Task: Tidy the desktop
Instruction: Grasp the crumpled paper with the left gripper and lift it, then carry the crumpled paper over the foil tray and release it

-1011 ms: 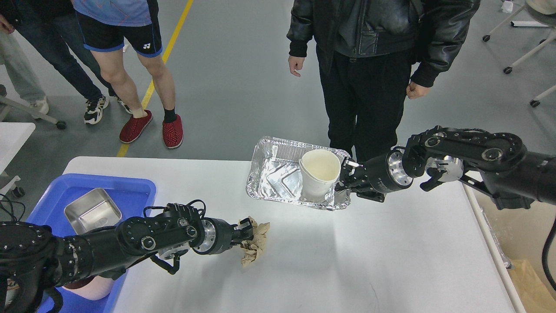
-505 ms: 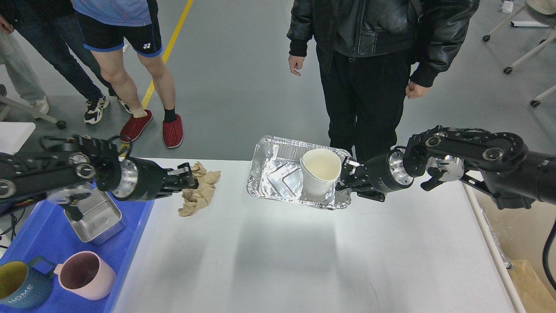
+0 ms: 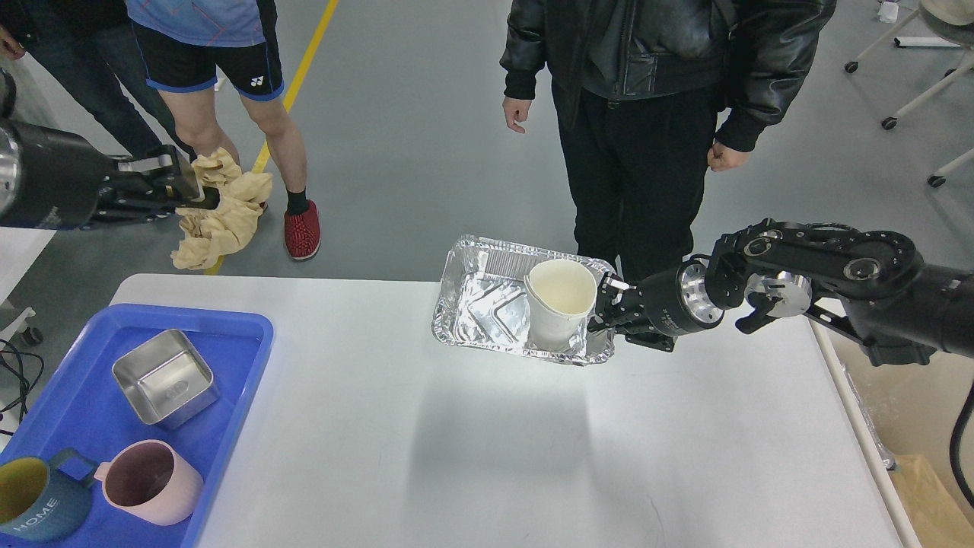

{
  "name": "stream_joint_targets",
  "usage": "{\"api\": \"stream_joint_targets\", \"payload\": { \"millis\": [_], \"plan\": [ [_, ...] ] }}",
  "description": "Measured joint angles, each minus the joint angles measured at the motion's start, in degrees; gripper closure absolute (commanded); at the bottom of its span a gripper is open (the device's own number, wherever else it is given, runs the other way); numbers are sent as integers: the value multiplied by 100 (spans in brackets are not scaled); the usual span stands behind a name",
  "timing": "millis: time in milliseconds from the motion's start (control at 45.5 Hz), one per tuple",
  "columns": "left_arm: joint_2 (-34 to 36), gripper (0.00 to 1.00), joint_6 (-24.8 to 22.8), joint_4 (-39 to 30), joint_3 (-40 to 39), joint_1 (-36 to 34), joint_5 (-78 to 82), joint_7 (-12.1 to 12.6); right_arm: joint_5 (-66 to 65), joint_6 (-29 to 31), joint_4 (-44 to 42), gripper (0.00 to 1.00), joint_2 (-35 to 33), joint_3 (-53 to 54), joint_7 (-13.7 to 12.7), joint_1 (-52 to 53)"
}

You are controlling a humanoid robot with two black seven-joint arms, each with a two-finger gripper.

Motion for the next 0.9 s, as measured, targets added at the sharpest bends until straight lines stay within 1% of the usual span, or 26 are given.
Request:
{"api": "stream_joint_targets", "payload": {
  "millis": [88,220,373,483,593,703,813,901],
  "plan": [
    [164,99,-229,4,-6,-280,0,23,0,3,0,100,-1,0,0,0],
    [268,99,-416,6,-18,-531,1,44,0,4,0,100,0,0,0,0],
    [283,99,-453,7,-35,-667,5,61,0,3,0,100,1,0,0,0],
    [130,98,-375,11,-47,-730,4,63,0,3,1,100,1,0,0,0],
    [-344,98,-149,44,-50,-735,-48,67,0,3,1,100,2,0,0,3],
    [-948,98,200,115,-16,-628,-88,72,0,2,2,100,5,0,0,25],
    [-1610,98,614,197,10,-354,-123,72,0,0,8,100,0,0,0,37],
    [-2189,98,891,425,10,-107,-224,72,0,-2,10,100,-5,0,0,38]
  ]
}}
